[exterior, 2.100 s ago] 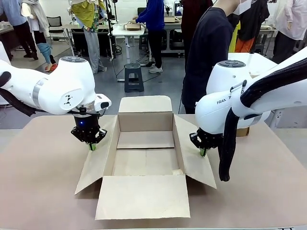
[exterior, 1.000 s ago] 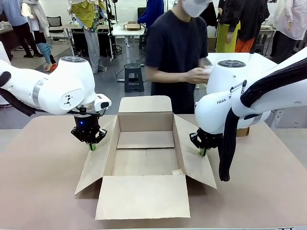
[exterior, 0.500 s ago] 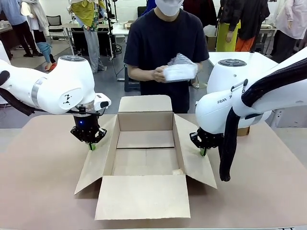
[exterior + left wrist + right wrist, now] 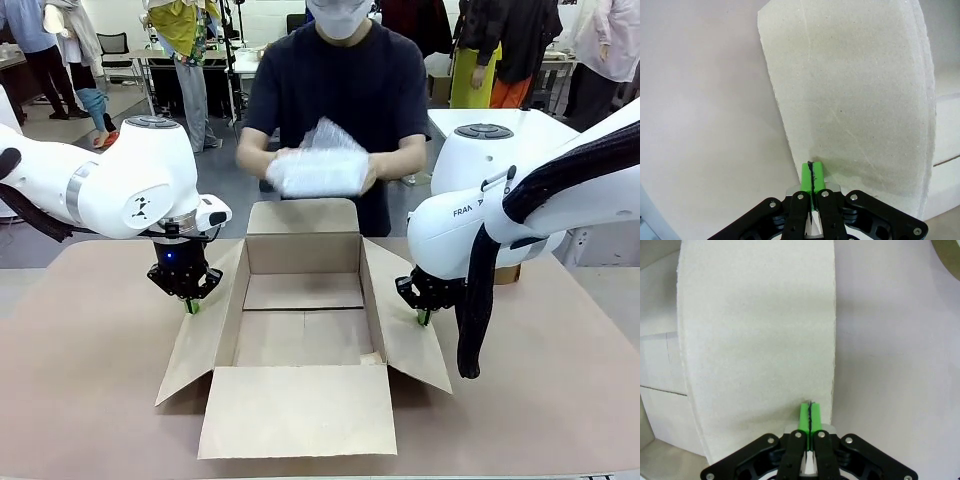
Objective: Wrap the clocks to prevent damage.
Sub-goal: Once the human has placed the objects inside and stepped back, release both hands from the side flaps of the Package Box.
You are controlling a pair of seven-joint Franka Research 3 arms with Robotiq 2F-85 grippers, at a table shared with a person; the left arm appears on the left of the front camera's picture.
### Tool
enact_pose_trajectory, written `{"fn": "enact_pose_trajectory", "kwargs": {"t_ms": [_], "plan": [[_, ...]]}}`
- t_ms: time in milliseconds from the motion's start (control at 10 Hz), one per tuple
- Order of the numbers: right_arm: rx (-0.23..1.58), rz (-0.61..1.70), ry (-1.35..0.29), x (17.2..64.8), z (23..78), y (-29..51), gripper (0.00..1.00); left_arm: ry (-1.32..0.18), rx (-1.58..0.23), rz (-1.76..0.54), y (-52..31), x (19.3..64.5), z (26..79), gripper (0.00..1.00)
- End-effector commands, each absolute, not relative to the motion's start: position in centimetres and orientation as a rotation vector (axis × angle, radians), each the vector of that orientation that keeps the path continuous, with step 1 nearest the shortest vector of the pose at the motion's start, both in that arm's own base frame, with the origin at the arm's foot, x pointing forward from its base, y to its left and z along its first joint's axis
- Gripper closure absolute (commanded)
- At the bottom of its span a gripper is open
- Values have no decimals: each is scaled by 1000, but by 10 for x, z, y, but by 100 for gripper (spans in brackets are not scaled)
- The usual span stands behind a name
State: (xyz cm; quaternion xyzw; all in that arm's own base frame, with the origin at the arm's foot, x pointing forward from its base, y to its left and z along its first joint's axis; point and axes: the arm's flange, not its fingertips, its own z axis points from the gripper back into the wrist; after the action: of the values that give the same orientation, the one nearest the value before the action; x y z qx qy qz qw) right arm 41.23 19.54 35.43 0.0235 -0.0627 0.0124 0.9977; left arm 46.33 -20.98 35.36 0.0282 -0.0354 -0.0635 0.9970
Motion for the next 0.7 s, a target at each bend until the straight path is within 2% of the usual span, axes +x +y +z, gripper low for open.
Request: {"fn": "enact_pose_trajectory", "kwargs": {"t_ms": [0,600], "plan": [[45,24,-126,412,354,196,99,-63,59,-136,-210,463,352,100],[45,24,-126,412,354,196,99,-63,59,-136,-210,463,352,100]]}}
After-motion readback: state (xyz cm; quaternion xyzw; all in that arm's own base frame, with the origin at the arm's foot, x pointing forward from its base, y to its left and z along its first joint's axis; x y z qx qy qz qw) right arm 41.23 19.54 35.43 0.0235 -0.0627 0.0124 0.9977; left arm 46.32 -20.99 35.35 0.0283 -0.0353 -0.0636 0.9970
